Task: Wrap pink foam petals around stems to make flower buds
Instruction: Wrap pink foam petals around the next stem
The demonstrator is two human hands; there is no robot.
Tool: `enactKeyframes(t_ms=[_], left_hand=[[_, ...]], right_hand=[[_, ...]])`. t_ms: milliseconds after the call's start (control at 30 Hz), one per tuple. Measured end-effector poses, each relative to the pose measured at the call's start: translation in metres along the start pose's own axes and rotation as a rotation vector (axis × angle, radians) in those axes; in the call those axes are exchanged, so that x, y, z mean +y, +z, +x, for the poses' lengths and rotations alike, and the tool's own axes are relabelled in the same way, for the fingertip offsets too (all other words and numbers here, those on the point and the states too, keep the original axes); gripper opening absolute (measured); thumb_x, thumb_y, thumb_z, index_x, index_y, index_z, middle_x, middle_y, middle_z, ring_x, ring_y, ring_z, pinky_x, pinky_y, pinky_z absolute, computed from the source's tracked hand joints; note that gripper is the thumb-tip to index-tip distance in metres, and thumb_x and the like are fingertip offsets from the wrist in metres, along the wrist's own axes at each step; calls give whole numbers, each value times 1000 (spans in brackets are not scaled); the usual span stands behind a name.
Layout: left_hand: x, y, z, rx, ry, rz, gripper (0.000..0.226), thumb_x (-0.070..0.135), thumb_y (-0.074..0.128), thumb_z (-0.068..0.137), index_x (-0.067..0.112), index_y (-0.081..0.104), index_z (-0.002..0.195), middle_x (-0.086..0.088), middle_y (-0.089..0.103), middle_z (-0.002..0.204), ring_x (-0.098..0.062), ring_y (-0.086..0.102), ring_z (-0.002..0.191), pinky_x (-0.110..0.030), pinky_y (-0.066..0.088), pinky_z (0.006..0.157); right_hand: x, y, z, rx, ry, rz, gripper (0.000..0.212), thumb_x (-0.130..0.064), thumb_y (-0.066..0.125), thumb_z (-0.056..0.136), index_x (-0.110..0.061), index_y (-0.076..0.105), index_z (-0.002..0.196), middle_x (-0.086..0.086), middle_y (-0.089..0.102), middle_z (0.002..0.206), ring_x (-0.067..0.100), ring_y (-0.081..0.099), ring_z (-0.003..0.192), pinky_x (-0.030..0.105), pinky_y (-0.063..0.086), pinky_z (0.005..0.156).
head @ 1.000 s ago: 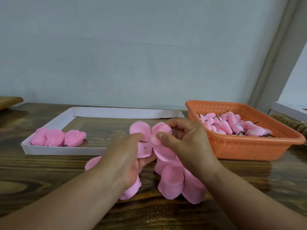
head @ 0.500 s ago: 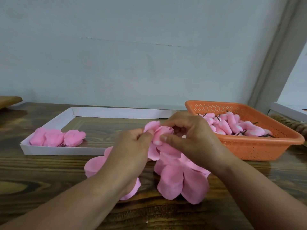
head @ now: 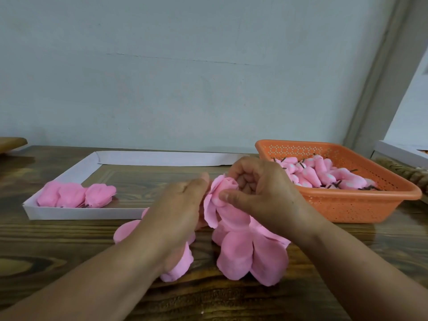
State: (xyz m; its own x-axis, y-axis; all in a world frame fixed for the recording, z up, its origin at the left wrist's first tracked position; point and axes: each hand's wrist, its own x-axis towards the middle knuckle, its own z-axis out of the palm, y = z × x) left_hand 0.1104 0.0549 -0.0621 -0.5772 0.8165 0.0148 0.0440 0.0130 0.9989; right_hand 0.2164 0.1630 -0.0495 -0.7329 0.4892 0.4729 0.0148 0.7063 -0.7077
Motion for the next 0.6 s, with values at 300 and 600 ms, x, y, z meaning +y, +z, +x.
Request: enactKeyframes(t_ms=[300, 600], left_hand=[[-5, -2, 3, -60, -18, -33, 26, 12, 57, 92, 8, 70, 70, -6, 58, 54, -15, 48, 50, -26, 35, 55], [-10, -3, 8, -153, -27, -29, 36, 32, 57, 91, 1, 72, 82, -18, 61, 71, -19, 52, 61, -24, 35, 57]], right_hand=[[0, 3, -1, -3, 42, -19, 24, -11, 75, 74, -23, 55, 69, -7, 51, 54, 8, 45, 51, 32, 42, 52], [4, -4, 1, -195, 88, 79, 28, -3, 67, 82, -21, 58, 101, -9, 54, 46, 3, 47, 41, 18, 40, 46]])
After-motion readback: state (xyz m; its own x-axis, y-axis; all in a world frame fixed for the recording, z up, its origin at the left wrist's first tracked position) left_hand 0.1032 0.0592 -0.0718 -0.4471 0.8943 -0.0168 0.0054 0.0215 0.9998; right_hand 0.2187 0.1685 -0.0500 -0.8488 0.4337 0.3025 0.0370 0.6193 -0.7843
